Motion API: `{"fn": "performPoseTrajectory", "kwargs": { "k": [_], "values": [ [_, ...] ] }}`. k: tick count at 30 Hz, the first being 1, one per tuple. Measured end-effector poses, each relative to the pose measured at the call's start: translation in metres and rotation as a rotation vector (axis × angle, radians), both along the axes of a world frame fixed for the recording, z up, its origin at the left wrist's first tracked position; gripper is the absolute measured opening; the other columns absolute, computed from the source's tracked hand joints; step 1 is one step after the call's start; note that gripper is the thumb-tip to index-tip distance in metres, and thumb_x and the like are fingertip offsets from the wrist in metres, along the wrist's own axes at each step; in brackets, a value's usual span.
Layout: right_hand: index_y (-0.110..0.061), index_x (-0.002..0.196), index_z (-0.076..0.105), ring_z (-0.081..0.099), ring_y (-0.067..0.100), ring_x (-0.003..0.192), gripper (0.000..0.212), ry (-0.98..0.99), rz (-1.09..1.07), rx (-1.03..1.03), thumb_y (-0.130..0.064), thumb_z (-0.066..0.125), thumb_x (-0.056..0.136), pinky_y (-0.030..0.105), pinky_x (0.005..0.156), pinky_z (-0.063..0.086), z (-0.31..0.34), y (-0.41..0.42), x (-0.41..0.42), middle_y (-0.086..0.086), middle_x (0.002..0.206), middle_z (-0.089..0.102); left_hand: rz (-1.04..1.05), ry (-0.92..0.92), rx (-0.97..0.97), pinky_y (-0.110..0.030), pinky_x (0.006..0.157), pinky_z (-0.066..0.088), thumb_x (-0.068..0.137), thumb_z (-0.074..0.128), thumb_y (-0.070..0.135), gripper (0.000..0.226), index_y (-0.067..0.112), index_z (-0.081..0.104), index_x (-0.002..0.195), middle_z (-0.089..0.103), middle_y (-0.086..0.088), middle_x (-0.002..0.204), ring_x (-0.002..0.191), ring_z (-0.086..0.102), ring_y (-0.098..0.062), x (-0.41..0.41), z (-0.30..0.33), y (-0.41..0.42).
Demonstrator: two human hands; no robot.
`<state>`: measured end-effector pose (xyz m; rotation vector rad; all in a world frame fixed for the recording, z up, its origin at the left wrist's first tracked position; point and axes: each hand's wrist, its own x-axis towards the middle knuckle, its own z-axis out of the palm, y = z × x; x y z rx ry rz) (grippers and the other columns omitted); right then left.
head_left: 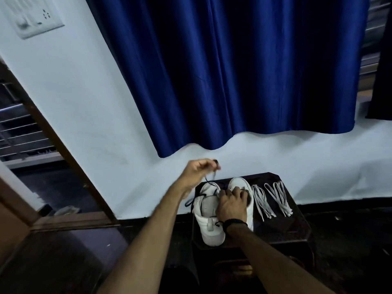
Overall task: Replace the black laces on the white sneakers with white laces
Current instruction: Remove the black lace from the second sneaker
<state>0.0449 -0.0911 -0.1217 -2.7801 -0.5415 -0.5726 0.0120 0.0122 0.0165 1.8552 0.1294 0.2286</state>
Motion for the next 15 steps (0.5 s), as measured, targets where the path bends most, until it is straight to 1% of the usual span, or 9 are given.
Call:
{"fn": "performPoseTrajectory", "kwargs": {
  "k": [2,4,6,7,8,10,11,13,15],
  "values": [
    [-0.011,0.079,0.074,0.058,0.036,0.085,0.040,0.011,0.007,0.012,-0.015,0.035,0.070,0.049,0.085,0.032,0.000,0.000,-0.001,0.011,0.070,0.067,-0.155,0.121,0.044,-0.011,0.085,0.046,0.095,0.060,0.006,0.022,-0.004,0.069,0.113,0.072,-0.003,0.111,0.102,0.065,-0.001,-0.002,-0.019,-0.004],
    [-0.011,0.097,0.074,0.059,0.039,0.087,0.047,0.016,0.012,0.018,-0.015,0.035,0.070,0.051,0.085,0.033,-0.002,0.002,0.001,0.013,0.071,0.069,-0.129,0.124,0.016,-0.011,0.085,0.046,0.094,0.060,0.002,0.023,-0.001,0.069,0.115,0.072,-0.006,0.112,0.108,0.065,-0.008,0.000,-0.032,0.004],
    [-0.013,0.117,0.068,0.060,0.038,0.087,0.047,0.036,0.002,0.013,-0.017,0.054,0.073,0.052,0.086,0.036,-0.004,0.003,0.004,0.011,0.077,0.070,0.178,0.073,0.019,-0.015,0.081,0.049,0.092,0.058,-0.002,0.023,0.005,0.072,0.109,0.073,-0.011,0.107,0.100,0.066,-0.017,0.004,-0.046,0.023],
    [-0.011,0.122,0.065,0.060,0.036,0.086,0.051,0.045,-0.007,0.018,-0.018,0.065,0.072,0.052,0.086,0.036,-0.007,0.004,0.007,0.010,0.079,0.070,0.340,0.078,0.083,-0.020,0.083,0.051,0.093,0.055,-0.001,0.025,0.011,0.072,0.108,0.072,-0.011,0.108,0.099,0.066,-0.020,0.008,-0.058,0.037],
    [-0.009,0.123,0.063,0.060,0.036,0.084,0.055,0.054,-0.010,0.017,-0.019,0.072,0.070,0.051,0.086,0.034,-0.010,0.005,0.009,0.010,0.079,0.070,0.422,0.130,0.188,-0.026,0.089,0.051,0.094,0.052,0.001,0.028,0.014,0.071,0.110,0.071,-0.011,0.112,0.101,0.065,-0.022,0.011,-0.071,0.050],
    [-0.006,0.117,0.066,0.060,0.035,0.082,0.048,0.043,-0.002,0.016,-0.017,0.067,0.070,0.050,0.084,0.031,-0.012,0.005,0.008,0.011,0.079,0.070,0.374,0.323,0.393,-0.029,0.099,0.046,0.095,0.048,0.004,0.032,0.011,0.067,0.120,0.066,-0.010,0.124,0.114,0.061,-0.024,0.013,-0.102,0.068],
    [-0.008,0.108,0.068,0.060,0.035,0.081,0.041,0.024,0.008,0.017,-0.016,0.061,0.068,0.050,0.084,0.033,-0.011,0.005,0.007,0.011,0.078,0.069,0.335,0.402,0.432,-0.029,0.101,0.044,0.095,0.048,0.004,0.034,0.010,0.066,0.123,0.064,-0.010,0.128,0.119,0.059,-0.024,0.016,-0.117,0.075],
    [-0.012,0.092,0.068,0.059,0.034,0.080,0.031,-0.033,0.027,0.022,-0.017,0.055,0.064,0.049,0.082,0.035,-0.010,0.004,0.005,0.009,0.074,0.065,0.293,0.445,0.364,-0.029,0.099,0.044,0.095,0.047,0.004,0.032,0.009,0.066,0.120,0.064,-0.011,0.127,0.117,0.059,-0.024,0.017,-0.134,0.079],
    [-0.015,0.085,0.065,0.058,0.033,0.079,0.024,-0.064,0.032,0.028,-0.017,0.056,0.063,0.048,0.079,0.035,-0.009,0.004,0.004,0.006,0.071,0.063,0.278,0.398,0.284,-0.028,0.087,0.048,0.095,0.052,0.005,0.021,0.013,0.068,0.106,0.067,-0.009,0.111,0.101,0.061,-0.020,0.020,-0.137,0.077]
  ]
}}
